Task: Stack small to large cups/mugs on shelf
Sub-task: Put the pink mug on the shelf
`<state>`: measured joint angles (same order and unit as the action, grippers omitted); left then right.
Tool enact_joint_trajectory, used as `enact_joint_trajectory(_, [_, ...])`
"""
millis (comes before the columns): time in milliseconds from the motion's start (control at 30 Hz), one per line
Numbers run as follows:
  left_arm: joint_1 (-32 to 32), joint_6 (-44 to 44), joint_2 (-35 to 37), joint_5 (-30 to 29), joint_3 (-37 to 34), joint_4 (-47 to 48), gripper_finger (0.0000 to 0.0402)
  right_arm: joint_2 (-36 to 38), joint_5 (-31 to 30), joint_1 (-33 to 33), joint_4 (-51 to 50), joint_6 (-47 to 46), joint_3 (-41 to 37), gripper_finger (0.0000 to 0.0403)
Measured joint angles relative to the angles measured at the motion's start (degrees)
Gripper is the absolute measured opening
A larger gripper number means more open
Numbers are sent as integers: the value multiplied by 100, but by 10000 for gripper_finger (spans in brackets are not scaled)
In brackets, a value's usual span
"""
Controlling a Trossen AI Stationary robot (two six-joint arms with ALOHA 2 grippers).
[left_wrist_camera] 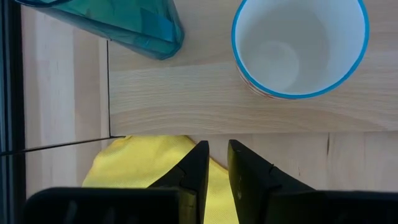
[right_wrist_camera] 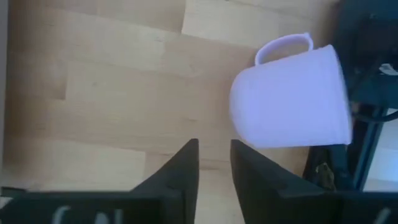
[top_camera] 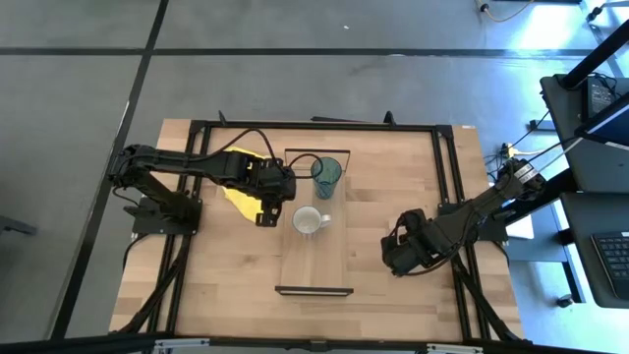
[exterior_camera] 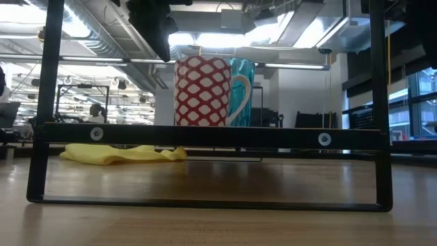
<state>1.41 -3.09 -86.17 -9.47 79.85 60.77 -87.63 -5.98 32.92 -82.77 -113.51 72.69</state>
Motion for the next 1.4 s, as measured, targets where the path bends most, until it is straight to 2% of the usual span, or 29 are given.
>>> enact_joint_trajectory(100, [0, 2, 0, 0, 0, -1, 55, 0, -27, -1, -39, -14, 0, 105])
enact_joint_trajectory(167, [0, 4, 0, 0, 0, 0, 55, 0, -30, -1, -114, -26, 0, 94])
enact_joint_trajectory(333, [0, 110, 0, 0, 0, 0, 55, -3, -27, 74, -691, -195, 0, 12])
enact_joint_trajectory(467, [20, 168, 0, 0, 0, 2, 55, 113, 238, 289, -699, -679, -227, 5])
enact_joint_trajectory(600, [26, 274, 0, 57, 0, 7, 55, 170, 1003, 561, -713, -1111, -652, 4])
enact_joint_trajectory(867, [26, 273, 0, 107, 0, 16, 55, 480, 663, 465, -727, -1206, -975, 3])
enact_joint_trajectory(1100, [26, 328, 0, 107, 0, 11, 55, 847, 1250, 486, -724, -1217, -1913, 7])
enact_joint_trajectory(1400, [16, 447, 0, 173, 0, 2, 55, 1352, 1137, 521, -725, -1274, -2371, 7])
